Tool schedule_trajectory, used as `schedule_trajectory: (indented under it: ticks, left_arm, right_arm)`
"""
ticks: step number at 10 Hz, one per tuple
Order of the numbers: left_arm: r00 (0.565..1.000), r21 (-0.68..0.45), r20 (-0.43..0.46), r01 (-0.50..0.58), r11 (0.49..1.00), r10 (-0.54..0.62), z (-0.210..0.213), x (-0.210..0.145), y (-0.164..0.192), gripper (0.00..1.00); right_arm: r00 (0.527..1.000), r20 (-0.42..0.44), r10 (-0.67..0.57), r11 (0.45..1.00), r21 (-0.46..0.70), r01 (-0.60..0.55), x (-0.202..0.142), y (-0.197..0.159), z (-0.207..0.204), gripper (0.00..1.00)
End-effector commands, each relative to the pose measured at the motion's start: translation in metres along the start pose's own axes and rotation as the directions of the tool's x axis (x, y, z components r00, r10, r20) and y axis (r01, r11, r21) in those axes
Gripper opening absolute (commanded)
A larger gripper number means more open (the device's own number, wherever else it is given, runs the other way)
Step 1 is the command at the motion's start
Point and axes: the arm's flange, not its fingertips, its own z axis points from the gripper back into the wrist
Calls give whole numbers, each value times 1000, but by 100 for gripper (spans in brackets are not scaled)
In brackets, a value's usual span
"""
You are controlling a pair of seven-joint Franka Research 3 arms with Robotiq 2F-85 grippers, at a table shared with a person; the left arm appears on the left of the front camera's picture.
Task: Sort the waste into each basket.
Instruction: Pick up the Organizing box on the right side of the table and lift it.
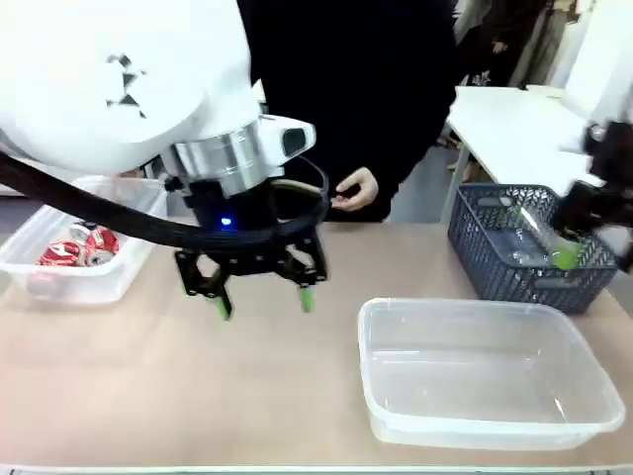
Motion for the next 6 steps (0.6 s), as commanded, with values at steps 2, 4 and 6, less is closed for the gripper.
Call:
schedule_trajectory:
  ticks: [2, 4, 6]
  left_arm:
    - [988, 6, -124, 88, 996, -87, -38, -9, -72, 100]
    - [999, -7, -27, 29, 1000, -29, -12, -12, -33, 100]
    - [999, -7, -27, 29, 1000, -29, -12, -12, -33, 100]
  right_arm:
    - [992, 117, -44, 998, 59, 38, -50, -32, -39, 100]
    - [999, 25, -41, 999, 10, 40, -34, -22, -22, 100]
    - [999, 25, -41, 999, 10, 40, -34, -22, -22, 100]
